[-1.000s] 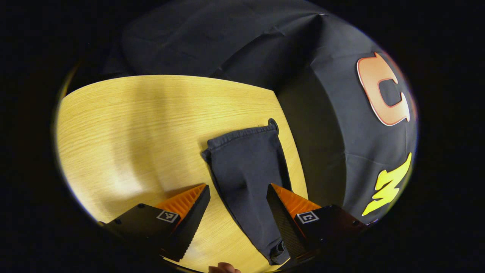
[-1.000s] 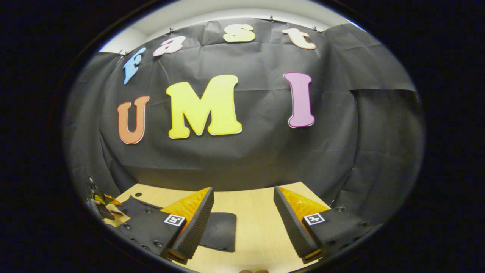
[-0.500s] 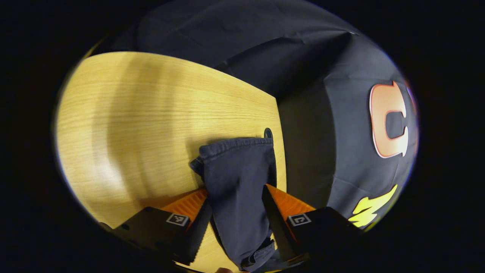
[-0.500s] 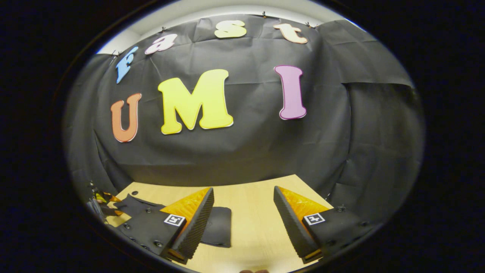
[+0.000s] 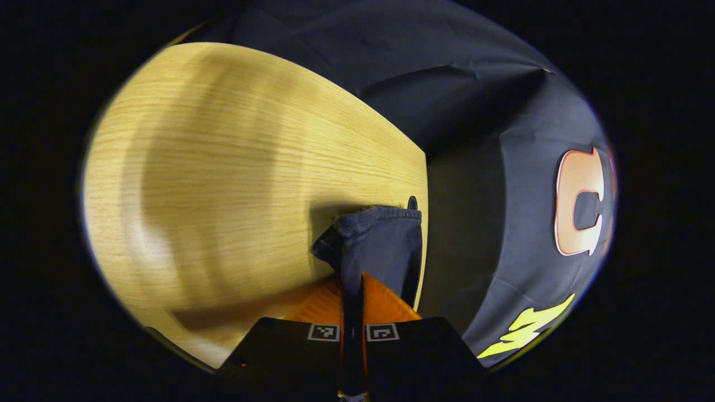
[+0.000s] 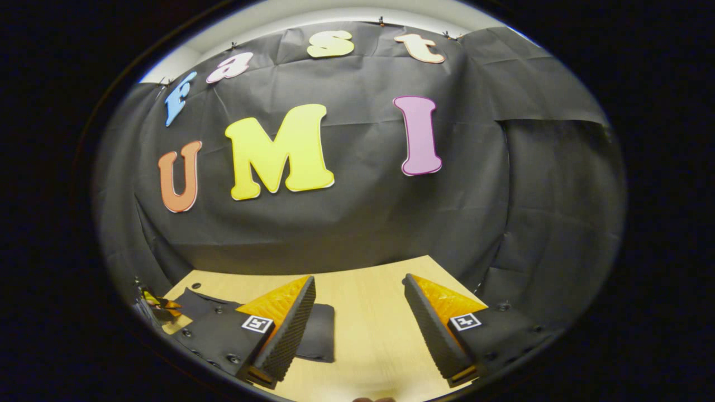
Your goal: Grasp the waist and the cuffs of the jeans and fold them to make the two legs overlap; first hold the waist and fold one-third of the jeans toward the cuffs, then hold the cuffs and fold the remaining one-third in the same direction to finish folding.
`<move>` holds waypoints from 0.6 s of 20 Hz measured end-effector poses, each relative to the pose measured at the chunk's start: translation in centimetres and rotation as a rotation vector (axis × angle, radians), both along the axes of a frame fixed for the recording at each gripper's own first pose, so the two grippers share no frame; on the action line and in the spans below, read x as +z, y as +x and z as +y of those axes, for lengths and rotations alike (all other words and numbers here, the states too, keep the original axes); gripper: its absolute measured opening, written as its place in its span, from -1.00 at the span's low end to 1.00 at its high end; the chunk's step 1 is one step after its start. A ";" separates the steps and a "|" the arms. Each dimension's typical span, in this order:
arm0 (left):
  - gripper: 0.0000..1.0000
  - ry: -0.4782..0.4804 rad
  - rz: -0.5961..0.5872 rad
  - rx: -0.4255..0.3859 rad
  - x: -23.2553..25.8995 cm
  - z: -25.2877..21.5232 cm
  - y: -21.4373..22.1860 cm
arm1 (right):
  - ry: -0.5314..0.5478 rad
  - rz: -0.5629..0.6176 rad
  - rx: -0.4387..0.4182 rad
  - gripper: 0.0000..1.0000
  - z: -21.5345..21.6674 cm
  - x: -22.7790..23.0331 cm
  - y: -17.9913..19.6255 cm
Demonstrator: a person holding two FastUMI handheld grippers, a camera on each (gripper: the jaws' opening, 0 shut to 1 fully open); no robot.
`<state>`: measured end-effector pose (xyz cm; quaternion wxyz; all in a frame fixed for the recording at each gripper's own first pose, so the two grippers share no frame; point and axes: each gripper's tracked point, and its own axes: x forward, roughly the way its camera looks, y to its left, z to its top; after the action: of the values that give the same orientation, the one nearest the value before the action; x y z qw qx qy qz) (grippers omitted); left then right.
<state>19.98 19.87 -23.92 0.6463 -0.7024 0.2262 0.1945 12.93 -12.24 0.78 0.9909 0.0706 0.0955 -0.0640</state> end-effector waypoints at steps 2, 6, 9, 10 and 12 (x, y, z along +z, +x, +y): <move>-0.93 0.003 0.003 0.013 0.4 -0.1 -0.1 | 0.006 -0.014 -0.013 1.00 -0.6 0.3 -0.2; -0.94 0.127 -0.043 -0.019 4.3 -0.5 0.2 | 0.008 -0.019 -0.027 0.97 -1.7 0.9 -0.9; -0.94 0.329 -0.113 -0.090 9.6 -2.1 1.5 | 0.009 -0.024 -0.041 0.97 -2.6 0.9 -1.7; -0.94 0.386 -0.138 -0.112 11.5 -3.4 1.7 | 0.010 -0.024 -0.046 0.97 -3.0 1.0 -2.2; -0.94 0.473 -0.190 -0.152 14.8 -6.1 2.5 | 0.004 -0.022 -0.063 0.97 -3.8 1.1 -2.6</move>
<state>22.47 13.81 -9.07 0.8236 -0.5278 0.1648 0.1262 10.32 -16.01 1.85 0.9892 0.0762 0.0823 -0.0941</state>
